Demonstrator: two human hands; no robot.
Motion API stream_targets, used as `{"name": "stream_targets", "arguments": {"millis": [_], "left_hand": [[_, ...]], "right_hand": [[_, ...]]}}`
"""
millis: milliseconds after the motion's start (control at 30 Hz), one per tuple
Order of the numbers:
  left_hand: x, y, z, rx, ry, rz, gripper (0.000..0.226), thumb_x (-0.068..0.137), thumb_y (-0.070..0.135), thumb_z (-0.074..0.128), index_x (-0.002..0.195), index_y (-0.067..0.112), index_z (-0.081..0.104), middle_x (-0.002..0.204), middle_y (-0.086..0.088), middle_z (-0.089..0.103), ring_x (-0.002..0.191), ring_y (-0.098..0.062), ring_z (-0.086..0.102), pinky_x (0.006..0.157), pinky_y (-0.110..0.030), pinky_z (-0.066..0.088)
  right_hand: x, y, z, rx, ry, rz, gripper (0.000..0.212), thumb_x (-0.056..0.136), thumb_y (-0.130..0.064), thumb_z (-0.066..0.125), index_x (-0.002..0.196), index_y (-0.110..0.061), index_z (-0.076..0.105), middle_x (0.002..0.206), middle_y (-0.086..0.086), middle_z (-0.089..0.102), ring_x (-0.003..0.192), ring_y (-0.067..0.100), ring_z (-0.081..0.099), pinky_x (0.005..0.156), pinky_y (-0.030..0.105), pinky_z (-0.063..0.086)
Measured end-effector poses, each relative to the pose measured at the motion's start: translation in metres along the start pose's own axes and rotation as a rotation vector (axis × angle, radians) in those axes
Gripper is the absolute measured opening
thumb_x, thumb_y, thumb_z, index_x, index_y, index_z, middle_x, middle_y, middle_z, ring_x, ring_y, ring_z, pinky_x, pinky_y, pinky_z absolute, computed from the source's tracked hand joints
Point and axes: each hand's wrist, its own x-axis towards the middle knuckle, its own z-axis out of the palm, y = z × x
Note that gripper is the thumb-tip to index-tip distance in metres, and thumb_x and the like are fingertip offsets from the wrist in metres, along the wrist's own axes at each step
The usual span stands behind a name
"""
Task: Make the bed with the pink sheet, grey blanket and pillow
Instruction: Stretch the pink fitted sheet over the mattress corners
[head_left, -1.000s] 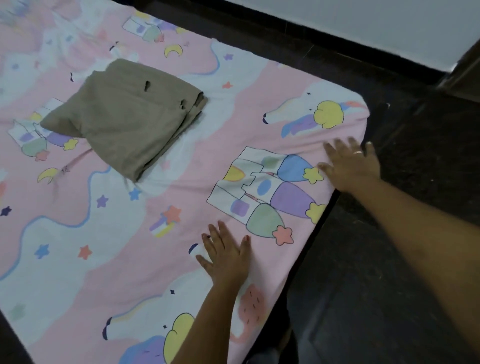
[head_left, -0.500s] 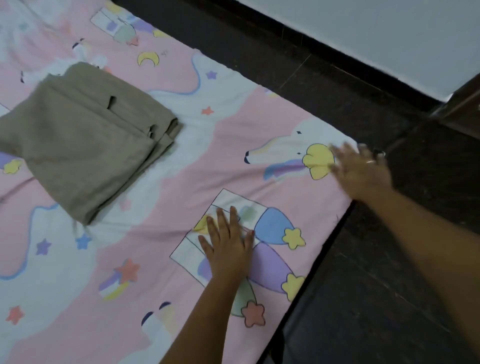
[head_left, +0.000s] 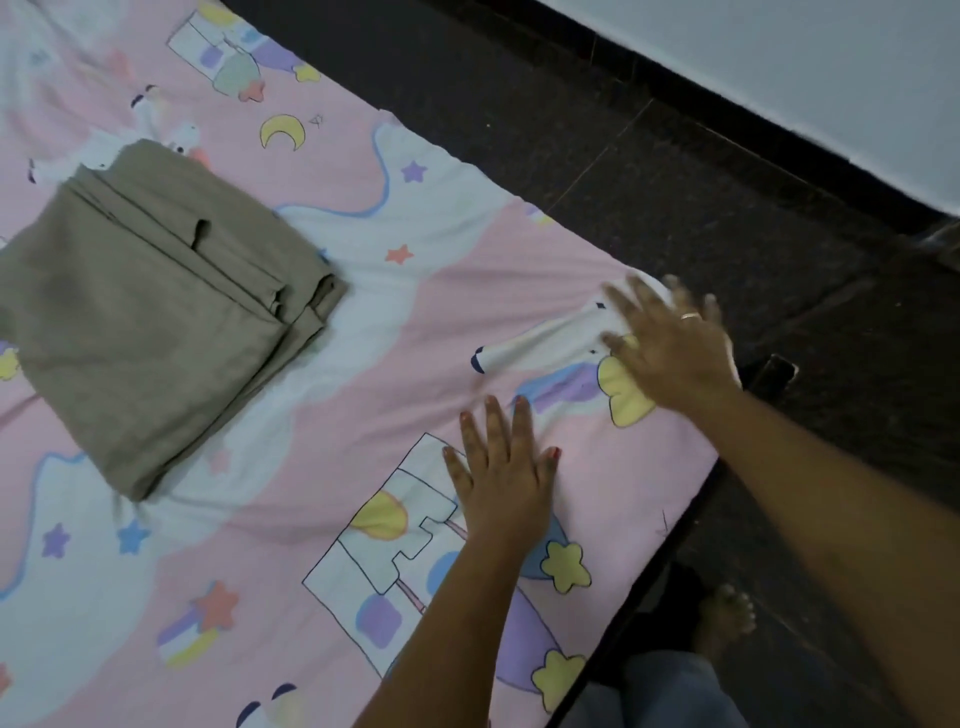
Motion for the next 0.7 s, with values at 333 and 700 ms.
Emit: {"name": "stream_targets", "arguments": {"millis": [333, 700], "left_hand": [[0.054, 0.089, 0.007, -0.136, 0.121, -0.082, 0.082, 0.071, 0.067, -0.011, 0.147, 0.037, -0.011, 0.152, 0.003, -0.029, 0.135, -0.022, -0.035, 0.107, -0.047, -0.022], [0.092, 0.165, 0.005, -0.142, 0.107, -0.241, 0.088, 0.064, 0.069, -0.013, 0.146, 0.037, -0.016, 0.154, 0.002, -0.028, 0.141, -0.025, -0.028, 0.11, -0.049, -0.017]], "right_hand": [[0.084, 0.016, -0.036, 0.947, -0.535, 0.458, 0.072, 0.096, -0.061, 0.026, 0.146, -0.01, 0.034, 0.153, 0.014, 0.029, 0.137, 0.032, 0.032, 0.112, 0.041, 0.023], [0.11, 0.022, -0.032, 0.967, -0.598, 0.324, 0.022, 0.096, -0.02, 0.046, 0.114, -0.012, 0.056, 0.103, 0.01, 0.059, 0.092, 0.026, 0.059, 0.081, 0.039, 0.051]]}}
